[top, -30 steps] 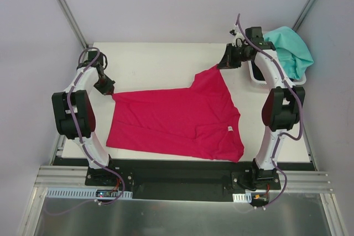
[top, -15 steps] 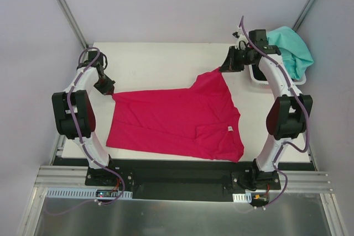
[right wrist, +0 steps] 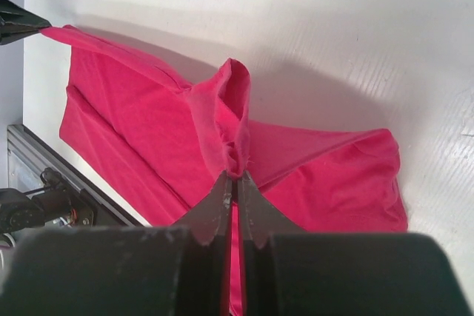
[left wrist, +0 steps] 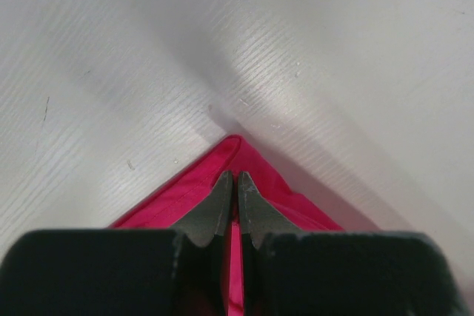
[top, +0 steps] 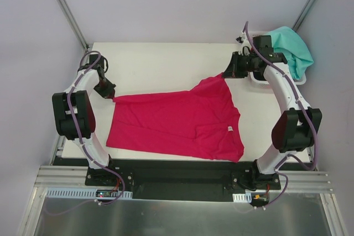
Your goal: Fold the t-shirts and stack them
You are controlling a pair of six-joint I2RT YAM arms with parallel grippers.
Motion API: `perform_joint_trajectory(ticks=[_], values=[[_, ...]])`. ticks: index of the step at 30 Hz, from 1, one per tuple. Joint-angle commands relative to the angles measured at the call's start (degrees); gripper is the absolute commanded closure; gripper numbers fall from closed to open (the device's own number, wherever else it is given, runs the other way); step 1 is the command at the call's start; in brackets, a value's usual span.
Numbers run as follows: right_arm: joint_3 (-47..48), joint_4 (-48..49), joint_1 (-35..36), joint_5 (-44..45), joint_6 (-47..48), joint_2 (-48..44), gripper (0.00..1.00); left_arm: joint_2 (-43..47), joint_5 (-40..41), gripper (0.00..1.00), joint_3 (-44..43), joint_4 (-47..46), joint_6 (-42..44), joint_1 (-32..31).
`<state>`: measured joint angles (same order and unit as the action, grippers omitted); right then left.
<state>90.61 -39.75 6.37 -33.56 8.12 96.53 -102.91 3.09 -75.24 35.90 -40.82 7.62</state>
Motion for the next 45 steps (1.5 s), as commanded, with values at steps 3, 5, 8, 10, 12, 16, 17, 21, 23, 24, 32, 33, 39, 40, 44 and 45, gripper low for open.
perform_joint_trajectory(ticks=[3, 5, 8, 10, 12, 16, 17, 21, 23, 24, 32, 33, 39, 40, 44, 45], values=[[-2.19, -0.24, 0.75, 0.95, -0.56, -6.00, 0.99, 6.40, -0.46, 1.00, 0.97, 1.19, 1.44, 0.47], [-2.63, -0.42, 1.01, 1.13, -0.56, -6.53, 0.99, 7.28, -0.63, 1.00, 1.15, 1.19, 1.70, 0.47], [-3.77, -0.86, 1.71, 1.57, -0.56, -8.11, 0.99, 8.34, -1.07, 1.00, 1.41, 1.45, 1.97, 0.47], [-5.08, -0.86, 2.06, 1.74, -0.65, -9.60, 1.00, 9.04, -1.16, 1.00, 1.85, 1.72, 1.97, 0.47], [-6.14, -0.86, 2.68, 2.27, -0.74, -10.57, 0.99, 9.83, -1.07, 1.00, 2.64, 1.72, 1.97, 0.47], [-8.25, -1.47, 3.56, 2.62, -0.82, -12.85, 0.99, 10.89, -1.33, 1.00, 3.87, 1.80, 1.88, 0.47], [-8.69, -2.00, 3.73, 2.71, -0.65, -13.64, 0.99, 11.33, -1.68, 1.00, 4.14, 1.81, 2.06, 0.47], [-10.45, -3.41, 5.05, 3.85, -0.56, -15.49, 0.99, 12.47, -1.69, 1.00, 5.37, 1.72, 2.06, 0.47], [-11.68, -3.32, 5.67, 4.64, -0.91, -16.37, 0.99, 12.74, -1.60, 1.00, 5.81, 1.72, 1.97, 0.47], [-12.64, -3.58, 6.02, 4.73, -1.00, -17.07, 0.99, 13.26, -1.60, 1.00, 6.24, 1.72, 2.06, 0.47], [-13.61, -6.31, 8.74, 7.28, -0.82, -19.01, 0.99, 14.76, -1.60, 1.00, 7.39, 1.72, 2.15, 0.38], [-13.70, -6.74, 8.92, 7.72, -0.82, -19.19, 0.99, 15.02, -1.60, 1.00, 7.48, 1.72, 2.06, 0.47], [-15.20, -7.80, 10.32, 8.69, -0.74, -20.50, 0.99, 15.02, -1.60, 1.00, 8.00, 1.72, 2.15, 0.47], [-15.46, -8.06, 10.85, 9.21, -0.74, -20.68, 0.99, 15.02, -1.51, 1.00, 8.09, 1.80, 2.15, 0.38], [-16.69, -9.47, 11.29, 9.92, -0.74, -21.03, 0.99, 15.02, -1.69, 1.00, 8.62, 1.63, 1.97, 0.38], [-17.74, -9.65, 11.47, 10.01, -0.74, -21.03, 0.99, 15.02, -1.69, 1.00, 8.71, 1.63, 1.97, 0.38]])
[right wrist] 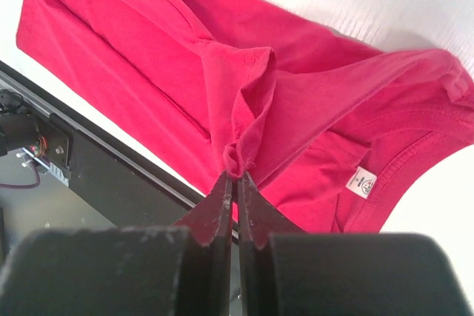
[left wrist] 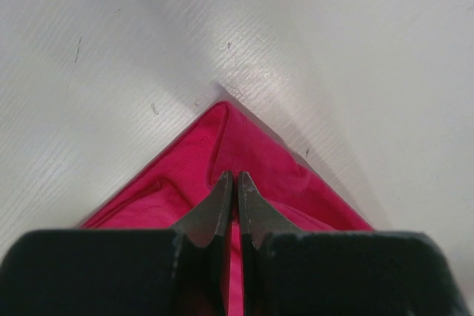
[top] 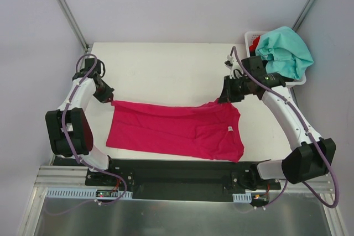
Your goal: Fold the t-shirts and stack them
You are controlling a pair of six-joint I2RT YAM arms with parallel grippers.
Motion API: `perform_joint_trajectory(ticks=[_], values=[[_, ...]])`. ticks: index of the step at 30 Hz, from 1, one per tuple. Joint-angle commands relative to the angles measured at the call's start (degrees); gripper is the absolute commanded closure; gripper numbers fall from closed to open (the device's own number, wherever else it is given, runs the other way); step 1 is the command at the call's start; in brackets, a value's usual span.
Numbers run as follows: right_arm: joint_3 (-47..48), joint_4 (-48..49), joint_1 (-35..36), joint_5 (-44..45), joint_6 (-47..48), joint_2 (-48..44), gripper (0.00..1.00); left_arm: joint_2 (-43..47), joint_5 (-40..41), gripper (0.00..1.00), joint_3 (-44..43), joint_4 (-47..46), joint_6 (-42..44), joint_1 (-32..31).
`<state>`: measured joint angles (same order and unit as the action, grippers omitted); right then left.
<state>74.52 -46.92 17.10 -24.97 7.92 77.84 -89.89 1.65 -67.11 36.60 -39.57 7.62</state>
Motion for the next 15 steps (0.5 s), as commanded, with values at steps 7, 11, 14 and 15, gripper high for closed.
perform_joint_trajectory(ticks=[7, 11, 14, 15], values=[[-6.14, -2.12, 2.14, 2.82, -1.95, -3.23, 0.99, 2.17, -0.07, 1.00, 1.63, 0.93, 0.64, 0.47], [-7.63, -3.09, 3.02, 4.23, -2.12, -2.87, 0.99, 1.91, 0.20, 1.00, 2.51, 0.93, 0.37, 0.47], [-8.69, -3.36, 3.64, 4.49, -2.30, -2.70, 0.99, 1.91, 0.55, 1.00, 3.30, 0.93, 0.02, 0.47], [-8.87, -3.62, 3.73, 4.58, -2.30, -2.61, 0.99, 1.91, 0.55, 1.00, 3.74, 1.02, -0.07, 0.47]])
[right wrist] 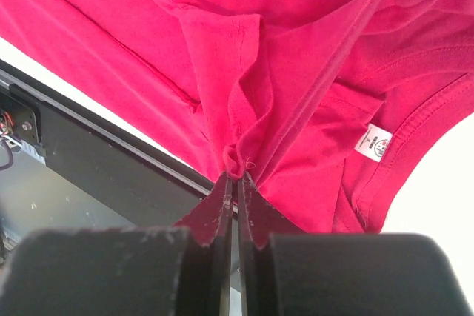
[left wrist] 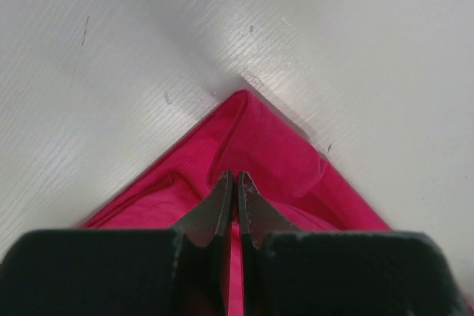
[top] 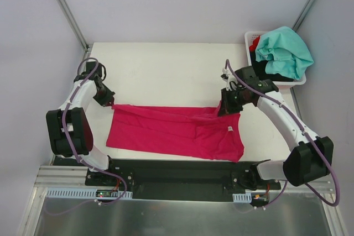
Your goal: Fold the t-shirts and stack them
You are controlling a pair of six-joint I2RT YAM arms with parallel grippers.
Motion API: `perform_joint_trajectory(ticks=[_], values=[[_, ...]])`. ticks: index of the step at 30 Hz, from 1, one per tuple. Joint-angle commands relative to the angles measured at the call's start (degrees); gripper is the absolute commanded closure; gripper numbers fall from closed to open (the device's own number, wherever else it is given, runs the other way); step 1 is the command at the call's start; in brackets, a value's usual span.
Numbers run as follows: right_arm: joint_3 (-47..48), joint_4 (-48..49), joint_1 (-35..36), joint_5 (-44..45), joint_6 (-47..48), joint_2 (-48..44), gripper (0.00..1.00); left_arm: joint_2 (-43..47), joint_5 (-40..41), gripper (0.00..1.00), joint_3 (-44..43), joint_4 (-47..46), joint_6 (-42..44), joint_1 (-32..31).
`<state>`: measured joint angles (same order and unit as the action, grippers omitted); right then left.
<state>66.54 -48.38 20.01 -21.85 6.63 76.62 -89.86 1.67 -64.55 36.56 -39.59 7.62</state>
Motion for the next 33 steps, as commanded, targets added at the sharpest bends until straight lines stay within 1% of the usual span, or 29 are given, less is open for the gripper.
perform_joint_trajectory(ticks=[1, 12, 24, 33], values=[[-1.15, -2.33, 1.26, 1.98, -1.18, -1.47, 0.99, 1.80, 0.53, 1.00, 1.36, 0.97, -0.13, 0.47], [-6.68, -2.33, 5.91, 4.27, -3.20, -2.61, 0.99, 2.24, 1.49, 1.00, 3.47, 0.97, -0.22, 0.47], [-7.21, -4.44, 11.54, 7.95, -5.14, -3.23, 0.99, 2.68, 2.28, 1.00, 4.00, 1.68, 0.57, 0.56], [-10.12, -3.83, 13.30, 8.66, -5.75, -3.06, 0.99, 2.76, 3.34, 1.00, 5.75, 2.56, 1.01, 1.17]])
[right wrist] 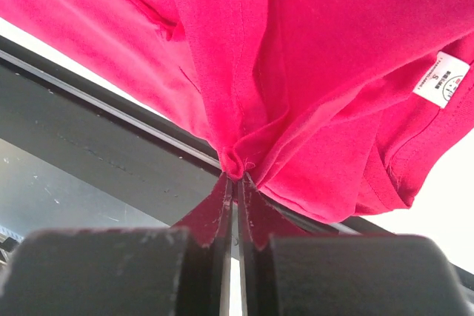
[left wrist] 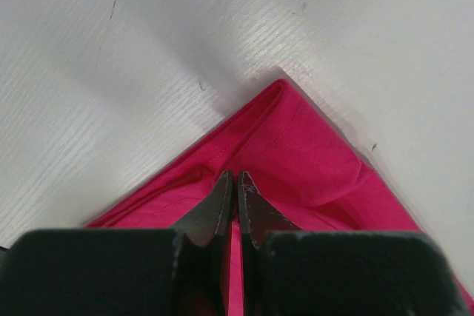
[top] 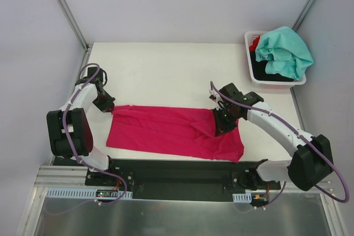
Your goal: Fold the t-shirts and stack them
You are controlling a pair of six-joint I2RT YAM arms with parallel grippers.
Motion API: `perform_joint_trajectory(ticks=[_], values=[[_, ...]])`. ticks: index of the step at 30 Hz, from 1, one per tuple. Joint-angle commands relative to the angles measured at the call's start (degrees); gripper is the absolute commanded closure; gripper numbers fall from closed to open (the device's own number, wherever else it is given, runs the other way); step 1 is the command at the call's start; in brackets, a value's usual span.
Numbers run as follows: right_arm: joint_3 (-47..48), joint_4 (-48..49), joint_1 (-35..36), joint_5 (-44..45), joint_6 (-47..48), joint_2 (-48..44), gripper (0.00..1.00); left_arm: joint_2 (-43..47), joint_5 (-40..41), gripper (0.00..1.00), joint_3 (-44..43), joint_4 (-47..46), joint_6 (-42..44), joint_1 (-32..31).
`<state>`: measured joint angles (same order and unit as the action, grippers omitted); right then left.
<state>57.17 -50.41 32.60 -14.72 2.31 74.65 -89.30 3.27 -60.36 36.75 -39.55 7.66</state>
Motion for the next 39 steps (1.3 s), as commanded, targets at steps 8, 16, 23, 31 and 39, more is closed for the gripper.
perform_joint_trajectory(ticks=[8, 16, 23, 31, 39], values=[[-2.23, -2.59, 1.59, 3.03, -1.16, -1.44, 0.99, 1.94, 1.57, 1.00, 2.61, 2.71, 1.14, 1.48], [-3.73, -3.20, 1.85, 4.09, -0.99, -1.61, 0.99, 3.34, 2.53, 1.00, 2.88, 3.41, 1.14, 1.83], [-6.71, -3.38, 2.91, 6.63, -1.43, -0.83, 0.99, 3.69, 1.83, 1.00, 4.11, 3.68, 0.97, 2.45], [-5.75, -2.94, 5.01, 8.30, -2.04, 3.03, 0.99, 3.87, 1.48, 1.00, 4.81, 3.41, 0.97, 2.53], [-3.82, -2.24, 9.32, 9.27, -3.97, 8.14, 0.99, 3.43, 0.60, 0.95, 5.25, 2.62, 1.05, 2.45]])
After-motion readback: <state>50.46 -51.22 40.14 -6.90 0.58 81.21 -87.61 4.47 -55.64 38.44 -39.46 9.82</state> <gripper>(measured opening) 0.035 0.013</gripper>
